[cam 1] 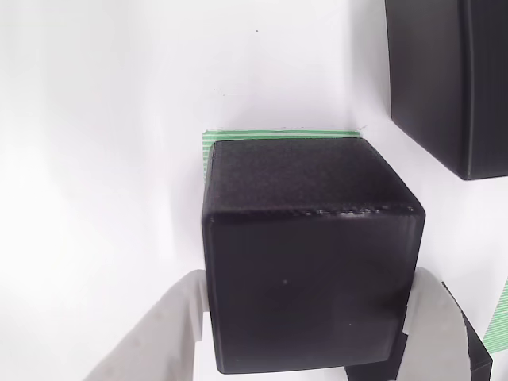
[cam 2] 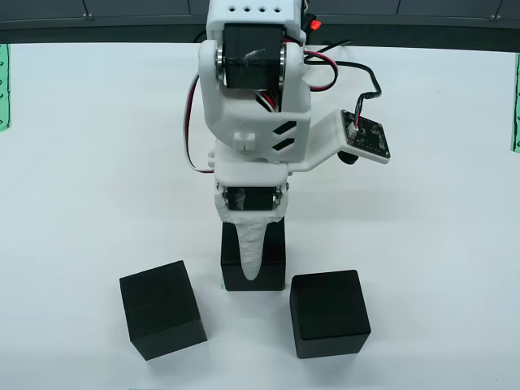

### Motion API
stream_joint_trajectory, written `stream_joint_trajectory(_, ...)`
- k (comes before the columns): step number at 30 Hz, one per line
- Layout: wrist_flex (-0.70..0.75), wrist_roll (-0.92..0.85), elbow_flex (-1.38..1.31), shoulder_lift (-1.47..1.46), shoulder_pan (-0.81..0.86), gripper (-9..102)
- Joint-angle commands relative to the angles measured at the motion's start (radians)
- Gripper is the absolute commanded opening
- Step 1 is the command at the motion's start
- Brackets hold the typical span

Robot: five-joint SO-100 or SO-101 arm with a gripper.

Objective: Stack 3 Blocks on the chosen place.

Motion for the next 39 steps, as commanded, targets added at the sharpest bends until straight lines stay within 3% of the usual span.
stream_joint_trajectory(1,-0.011,-0.014,0.000,0.038,0.002,29)
stream_joint_trajectory(13,0.000,-0.032,0.000,0.049,0.003,34)
stream_joint_trajectory(27,-0.037,-0.040,0.158,0.311,-0.054,34)
stream_joint_trajectory(39,0.046,0.141,-0.193,0.066,-0.206,34)
